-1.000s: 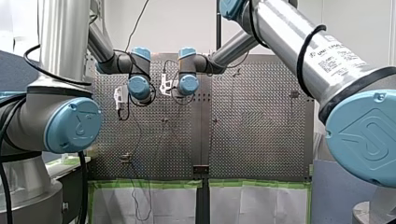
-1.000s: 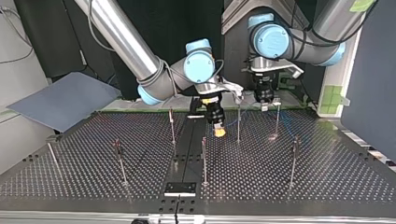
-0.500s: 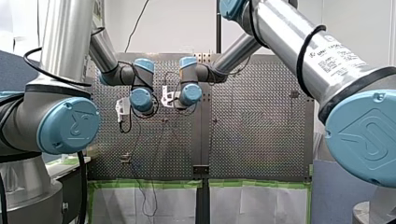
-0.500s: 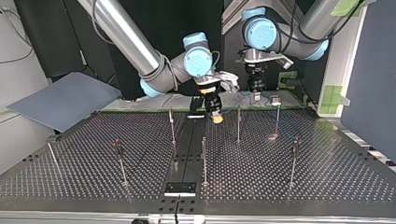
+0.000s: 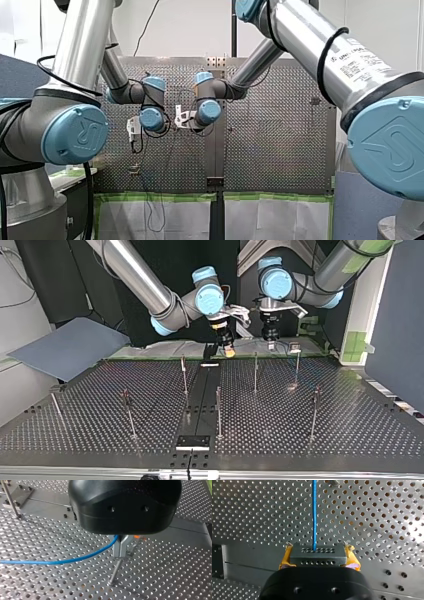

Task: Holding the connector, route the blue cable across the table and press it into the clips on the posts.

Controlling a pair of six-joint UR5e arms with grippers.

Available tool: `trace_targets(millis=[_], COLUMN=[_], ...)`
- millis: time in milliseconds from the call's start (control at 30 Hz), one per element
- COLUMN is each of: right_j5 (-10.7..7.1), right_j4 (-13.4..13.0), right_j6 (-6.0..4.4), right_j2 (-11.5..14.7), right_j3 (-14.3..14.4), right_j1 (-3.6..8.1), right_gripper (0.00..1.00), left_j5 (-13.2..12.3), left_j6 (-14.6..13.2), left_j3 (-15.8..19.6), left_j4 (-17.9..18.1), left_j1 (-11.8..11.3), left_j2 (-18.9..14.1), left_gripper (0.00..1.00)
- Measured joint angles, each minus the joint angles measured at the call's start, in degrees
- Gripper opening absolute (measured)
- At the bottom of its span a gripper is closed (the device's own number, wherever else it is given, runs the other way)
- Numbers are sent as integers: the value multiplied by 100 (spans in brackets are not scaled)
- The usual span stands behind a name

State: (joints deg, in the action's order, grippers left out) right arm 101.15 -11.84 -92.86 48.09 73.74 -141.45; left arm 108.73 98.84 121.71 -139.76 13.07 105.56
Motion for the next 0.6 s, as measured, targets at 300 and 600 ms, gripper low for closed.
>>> trace_targets(millis=[300,600], right_j5=[-230,-518], right_j4=[-210,-408], right_j6=[-170,-281], right_j2=[-23,-142], right_j3=[12,14], right_j1=[220,378], right_gripper=[0,0], left_j5=[-314,-371], left_j6=[165,186], left_j3=[-27,-272], left_j4=[352,637], left_j1=[-125,-235], left_j2=[312,671], left_gripper=[0,0])
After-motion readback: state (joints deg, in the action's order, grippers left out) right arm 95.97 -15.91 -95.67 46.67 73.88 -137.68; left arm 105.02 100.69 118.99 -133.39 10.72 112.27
